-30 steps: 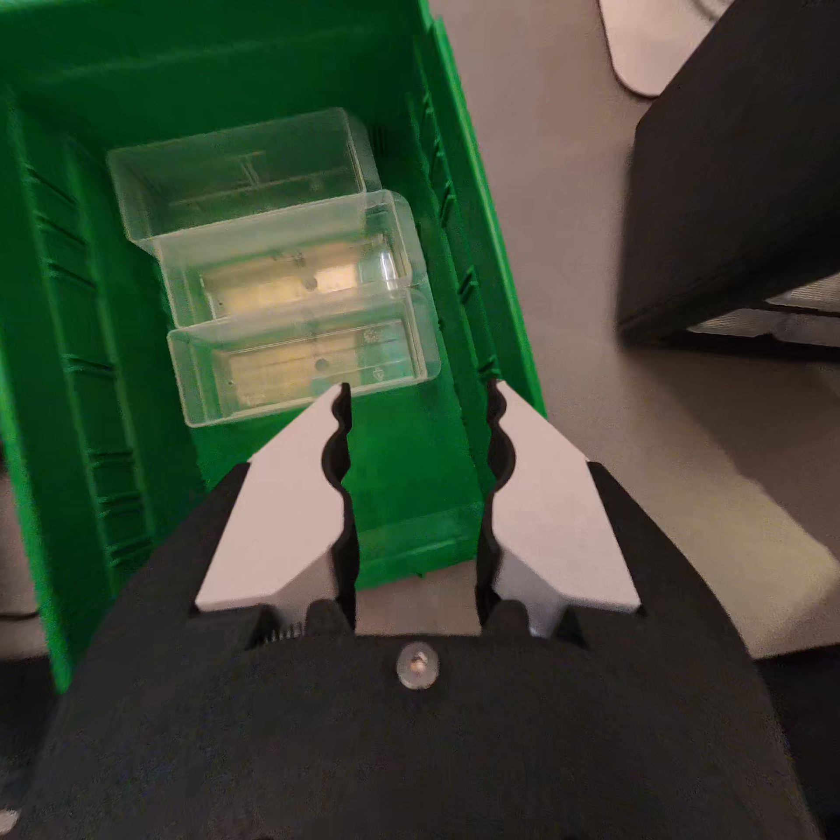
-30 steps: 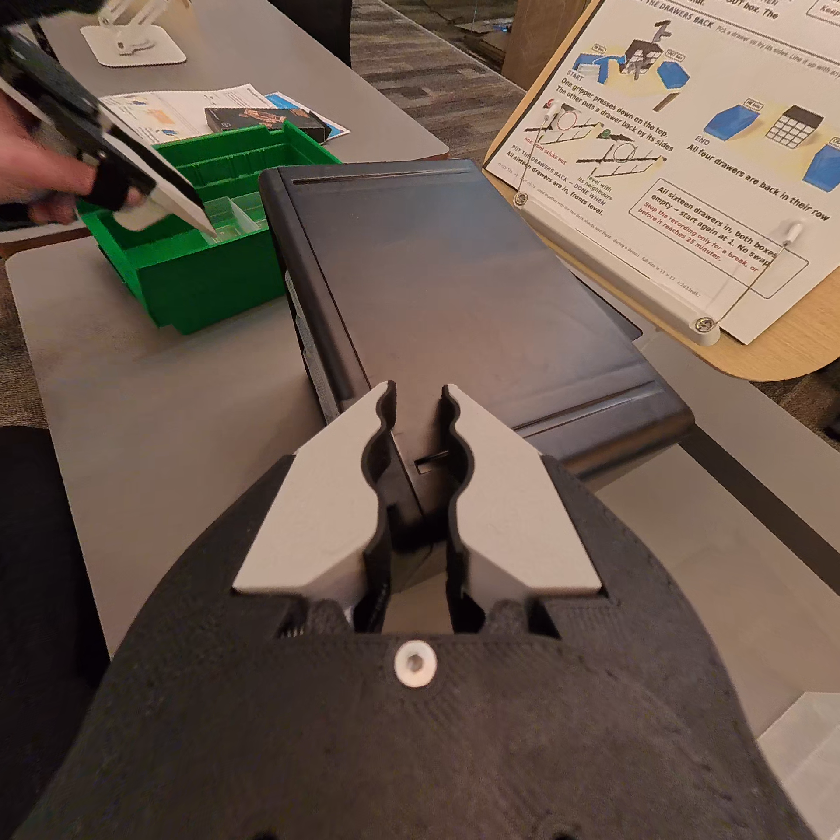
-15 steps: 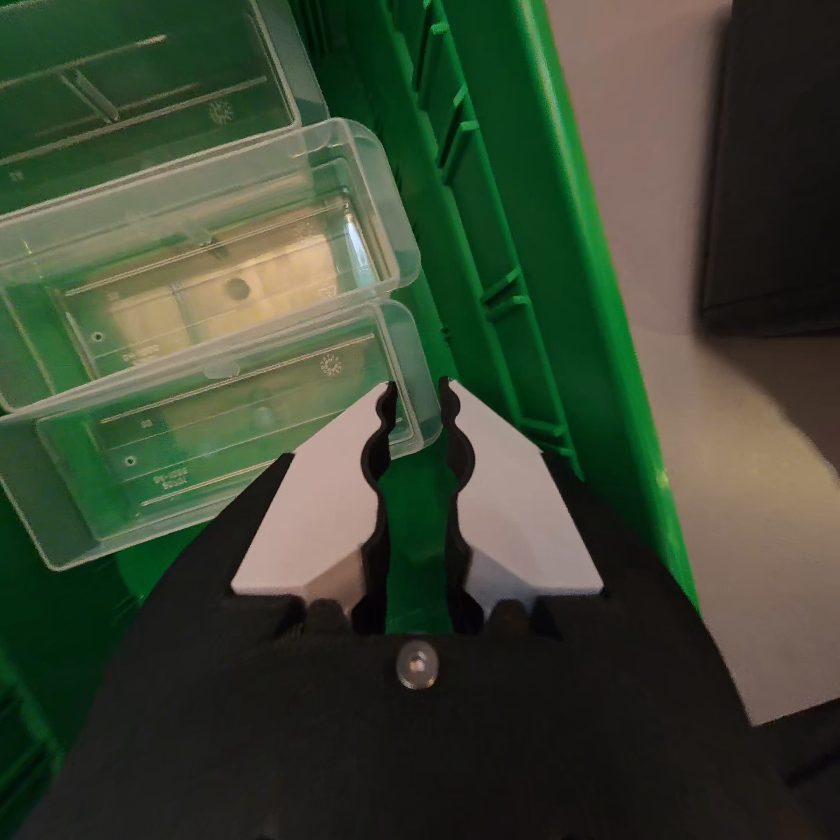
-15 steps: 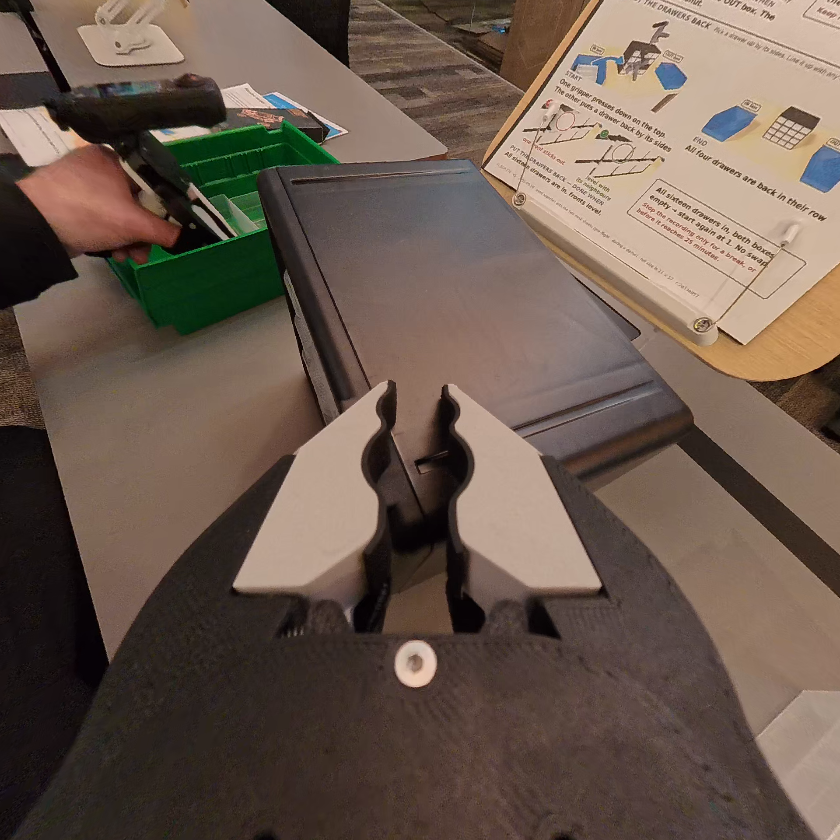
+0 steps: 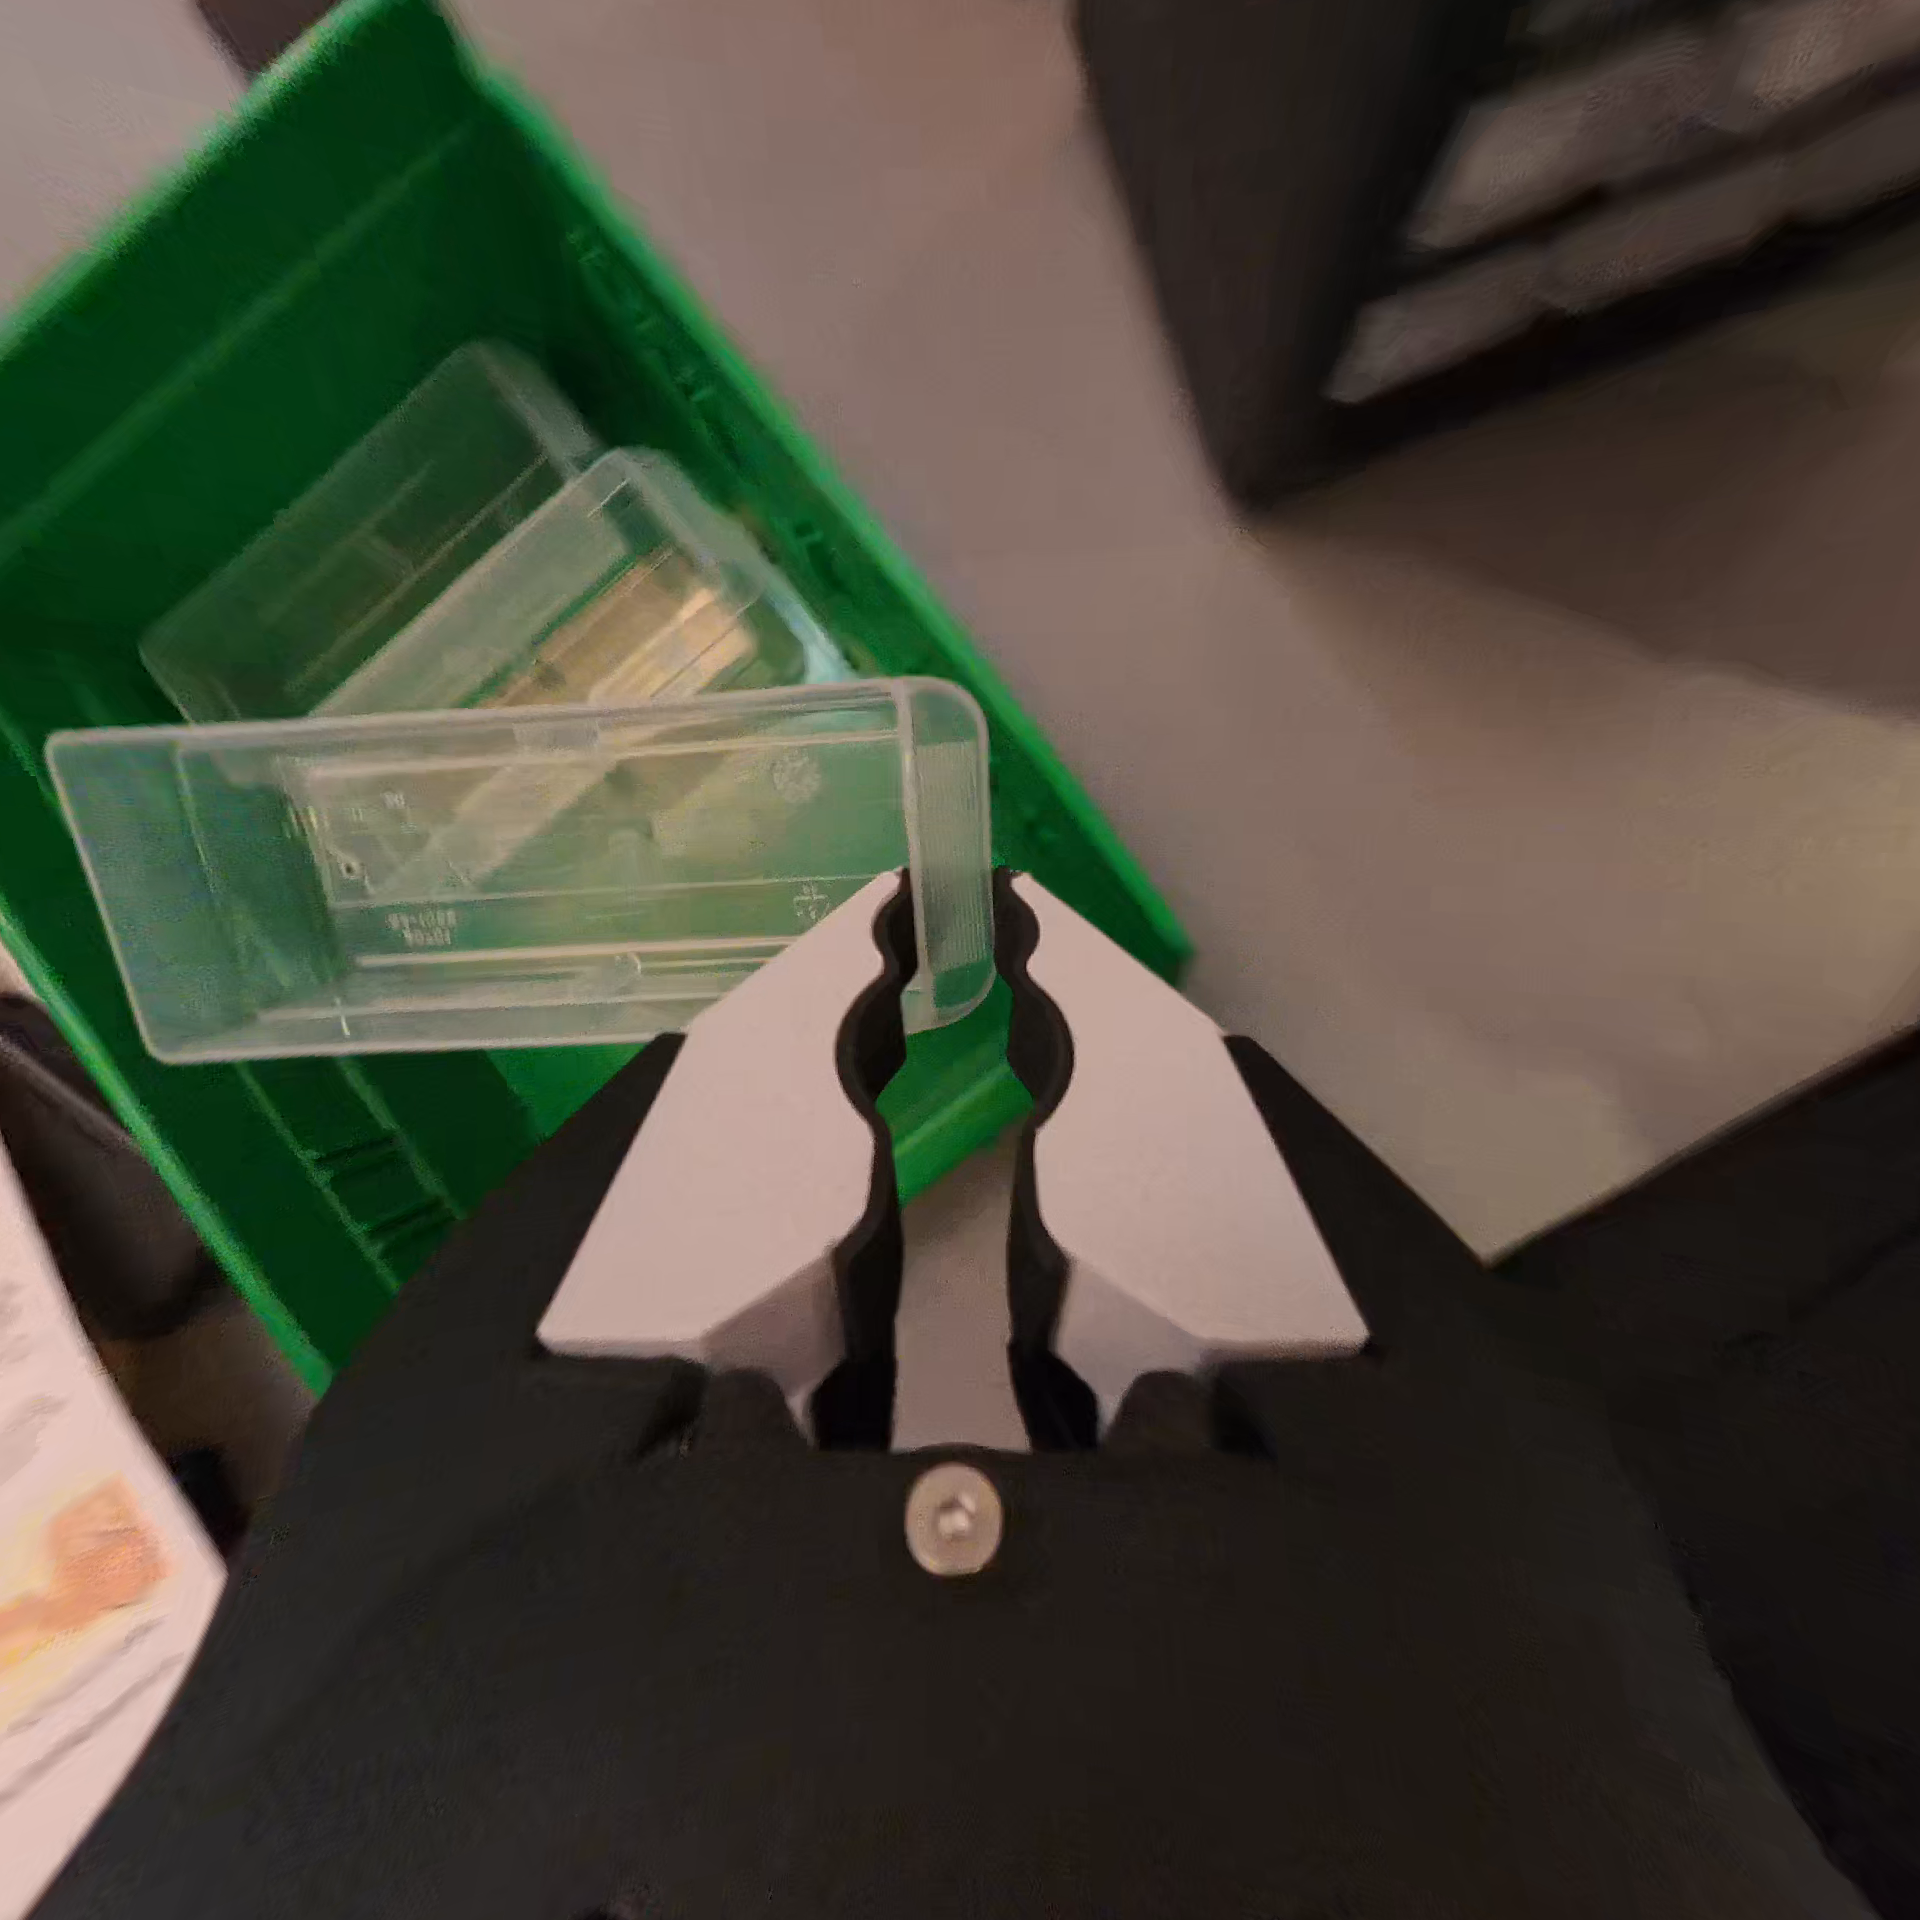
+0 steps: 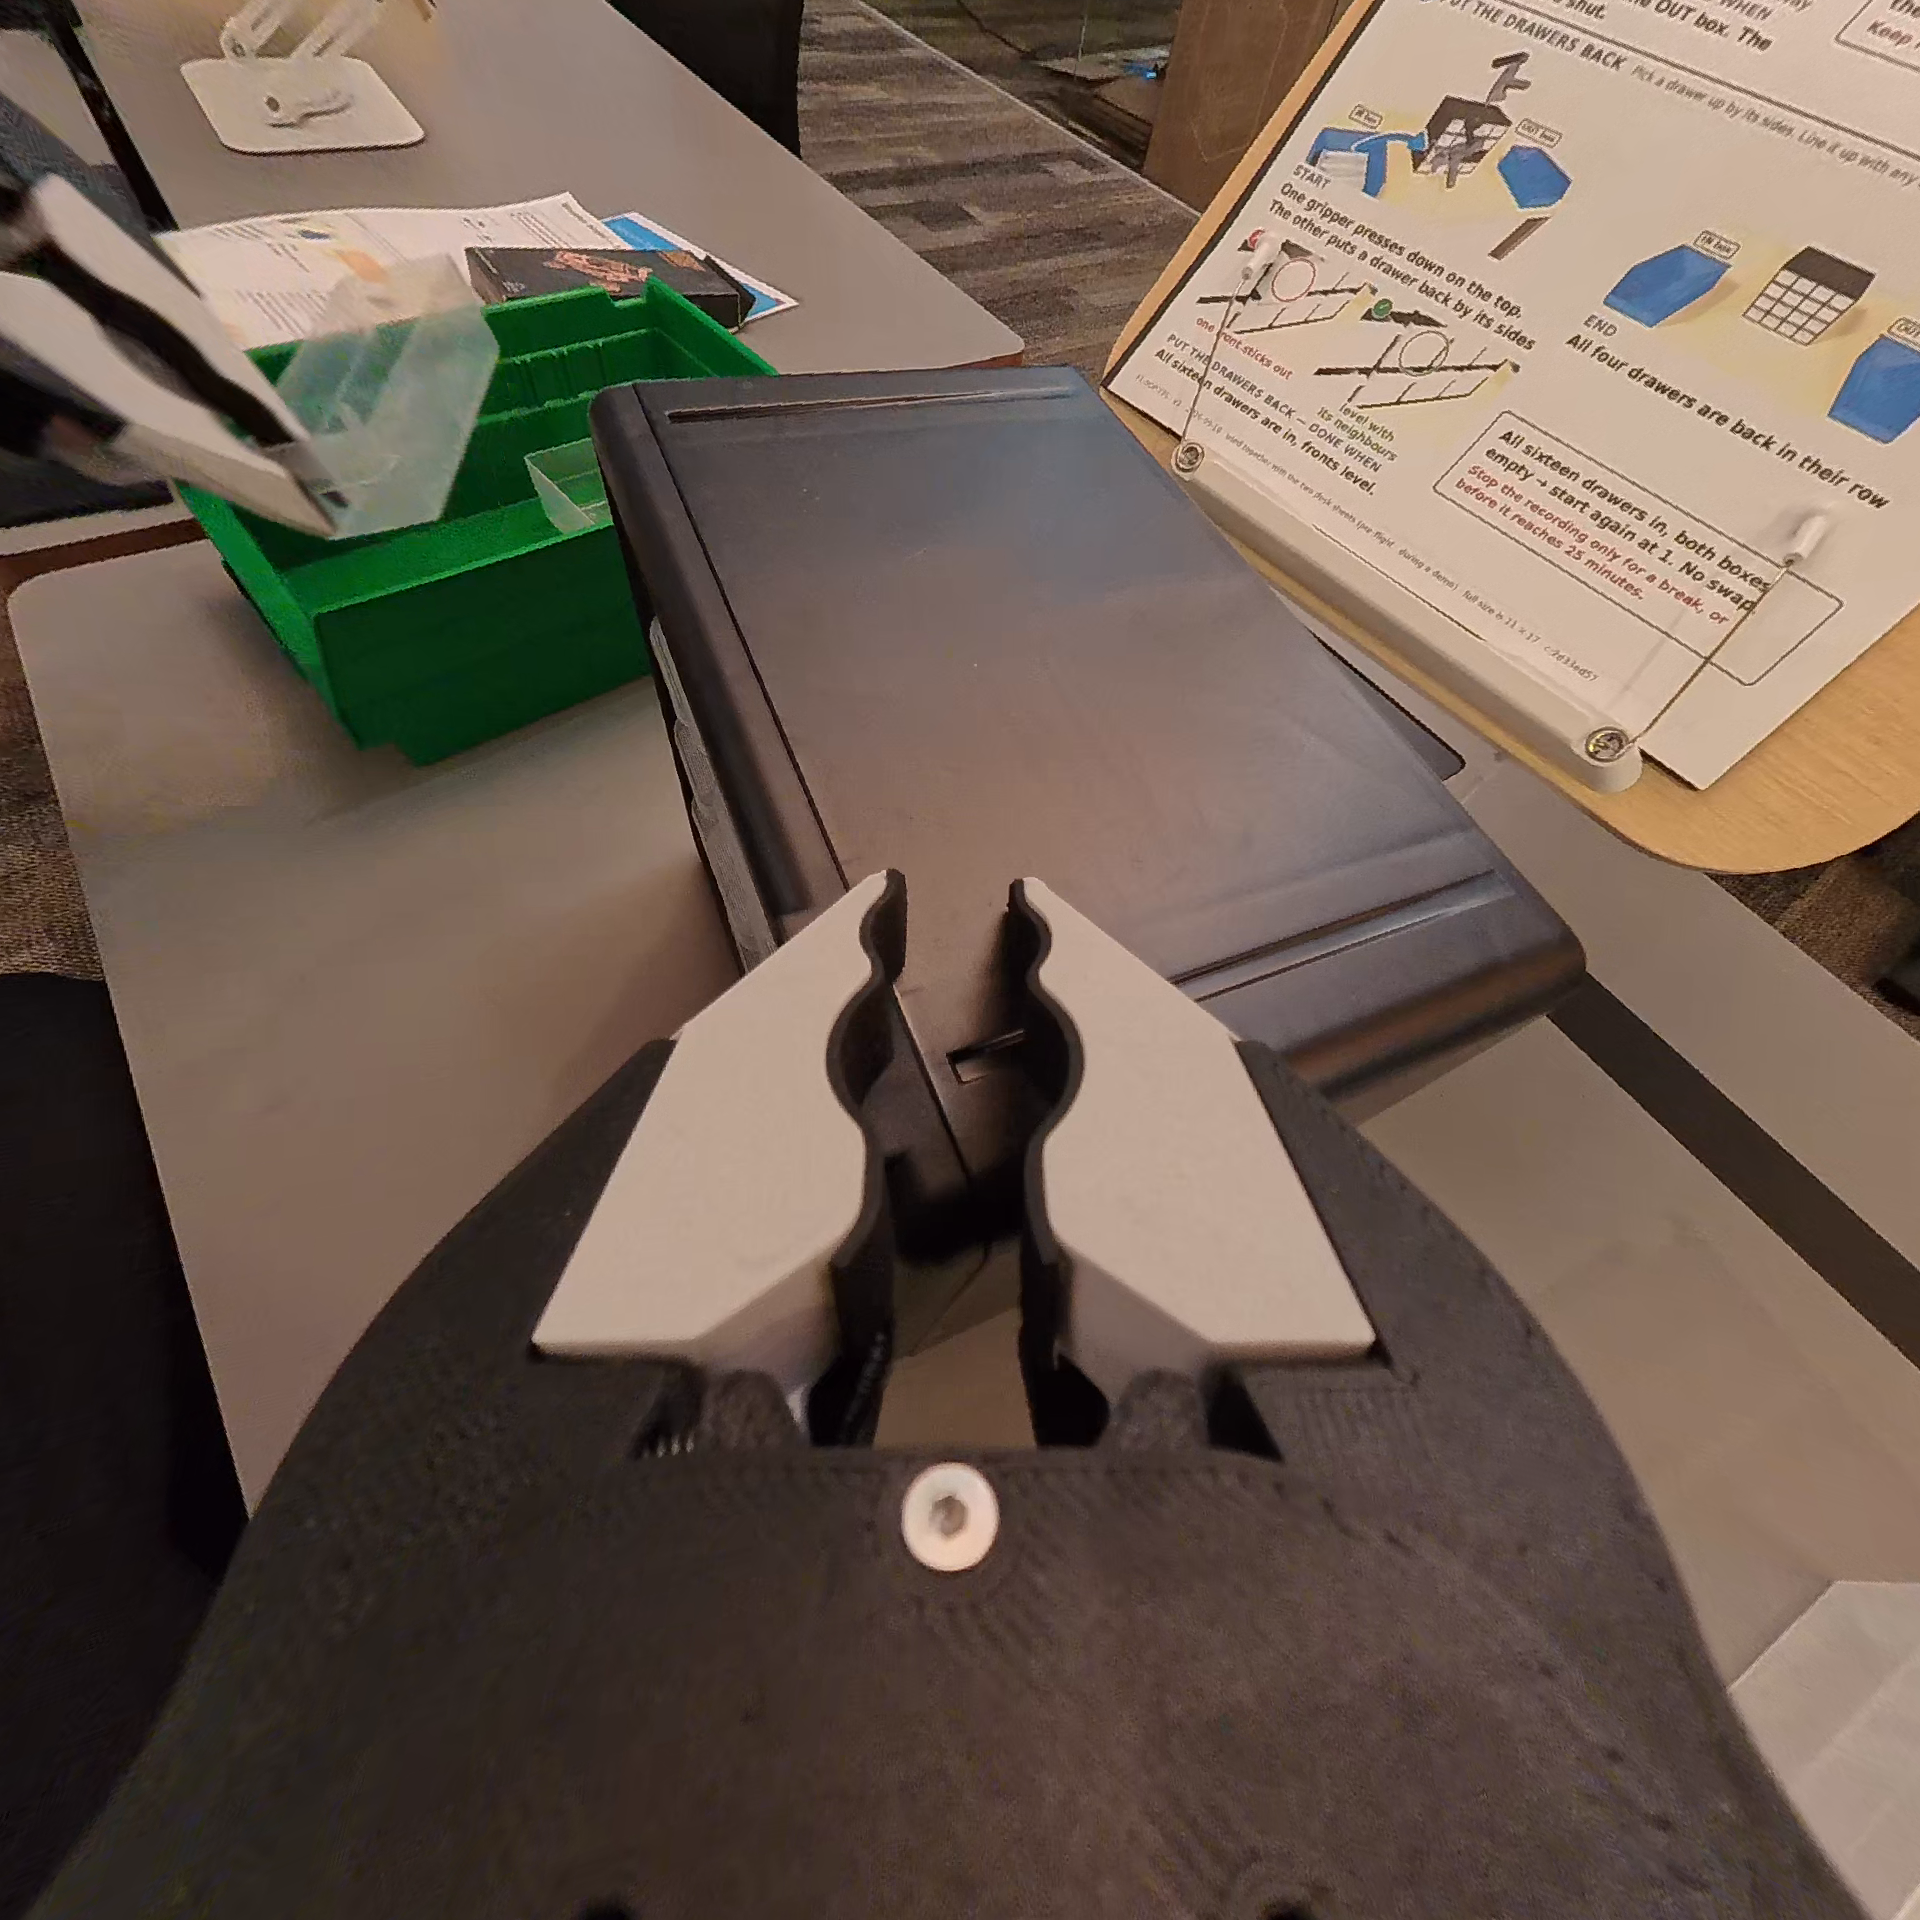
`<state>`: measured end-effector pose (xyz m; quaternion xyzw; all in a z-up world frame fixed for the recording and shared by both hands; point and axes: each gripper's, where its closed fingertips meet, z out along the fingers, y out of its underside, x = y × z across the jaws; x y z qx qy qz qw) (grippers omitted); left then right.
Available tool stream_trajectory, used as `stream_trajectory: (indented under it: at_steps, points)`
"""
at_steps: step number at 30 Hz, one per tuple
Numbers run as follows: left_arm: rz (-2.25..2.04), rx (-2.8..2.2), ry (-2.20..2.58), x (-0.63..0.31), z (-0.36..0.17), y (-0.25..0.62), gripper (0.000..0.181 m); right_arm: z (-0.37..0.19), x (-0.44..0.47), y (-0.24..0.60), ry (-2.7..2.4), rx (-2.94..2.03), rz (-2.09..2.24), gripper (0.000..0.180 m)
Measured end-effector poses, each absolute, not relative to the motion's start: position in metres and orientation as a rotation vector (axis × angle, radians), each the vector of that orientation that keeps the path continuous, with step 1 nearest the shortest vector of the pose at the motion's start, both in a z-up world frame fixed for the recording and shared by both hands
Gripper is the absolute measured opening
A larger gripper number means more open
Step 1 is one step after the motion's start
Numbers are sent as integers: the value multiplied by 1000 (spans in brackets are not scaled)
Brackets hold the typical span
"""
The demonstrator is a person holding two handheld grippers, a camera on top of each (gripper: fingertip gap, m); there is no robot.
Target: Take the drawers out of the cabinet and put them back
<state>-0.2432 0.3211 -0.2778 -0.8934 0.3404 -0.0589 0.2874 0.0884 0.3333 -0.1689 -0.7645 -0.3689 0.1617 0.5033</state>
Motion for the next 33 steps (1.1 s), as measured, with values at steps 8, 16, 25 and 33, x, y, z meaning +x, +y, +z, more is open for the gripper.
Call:
stream_trajectory:
  at_steps: [8, 16, 25, 33]
  points:
    - [-230, -2085, 1685, -133, -270, 205, 12, -169, 88, 333, -891, -1847, 391, 18]
    - [-248, -1998, 2093, -109, -341, 163, 14, -169, 88, 333, -891, -1847, 386, 18]
    - [-168, -2257, 1527, -134, -342, 192, 85, -169, 88, 333, -892, -1849, 389, 17]
    - [-267, -2490, 703, -128, -385, 175, 135, -169, 88, 333, -893, -1845, 387, 17]
